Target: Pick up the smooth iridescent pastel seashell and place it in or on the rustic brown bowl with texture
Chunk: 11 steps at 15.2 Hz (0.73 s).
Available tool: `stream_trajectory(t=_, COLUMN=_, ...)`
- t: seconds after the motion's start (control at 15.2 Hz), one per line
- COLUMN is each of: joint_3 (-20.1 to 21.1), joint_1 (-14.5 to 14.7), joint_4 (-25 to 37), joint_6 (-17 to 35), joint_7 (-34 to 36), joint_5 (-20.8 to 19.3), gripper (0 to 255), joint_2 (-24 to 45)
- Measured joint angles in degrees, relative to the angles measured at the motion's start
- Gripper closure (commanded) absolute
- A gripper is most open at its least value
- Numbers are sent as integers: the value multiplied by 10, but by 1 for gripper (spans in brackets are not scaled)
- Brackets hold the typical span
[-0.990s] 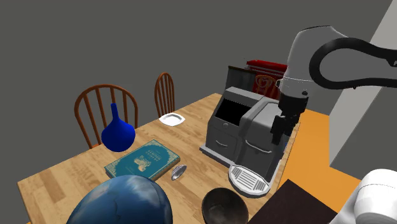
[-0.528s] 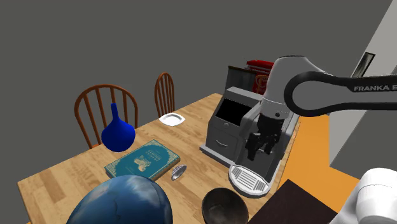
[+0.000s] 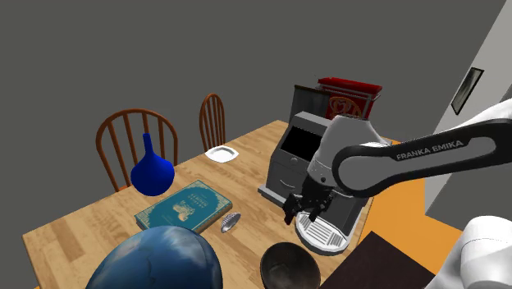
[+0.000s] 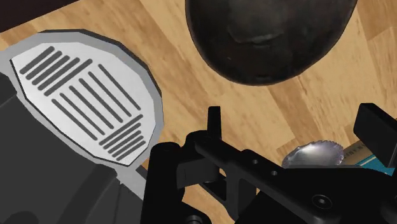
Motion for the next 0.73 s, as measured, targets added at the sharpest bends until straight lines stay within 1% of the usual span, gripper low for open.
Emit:
stream_trajectory(t=0.13, joint_3=12, joint_1=5, joint_4=3, joint_6=59, joint_7=15, joint_5=21, gripper=0, joint_2=39)
stream_trajectory(t=0.33, joint_3=31, joint_1=12, joint_4=19, joint_6=158, joint_7=35, joint_5=52, gripper=0, joint_2=120)
stream_trajectory(t=0.46, joint_3=44, joint_1=14, joint_4=44, joint_6=211, joint_7=57, joint_5=62, gripper=0, joint_2=173)
stream_trajectory(t=0.66, joint_3=53, joint_1=18, joint_4=75, joint_6=294, joint_7=72, joint_5=82, gripper=0, joint_2=252)
stream_trajectory(t=0.73, joint_3=56, joint_1=20, joint_4=88, joint_6=316, joint_7=85, joint_5=81, gripper=0, joint_2=274)
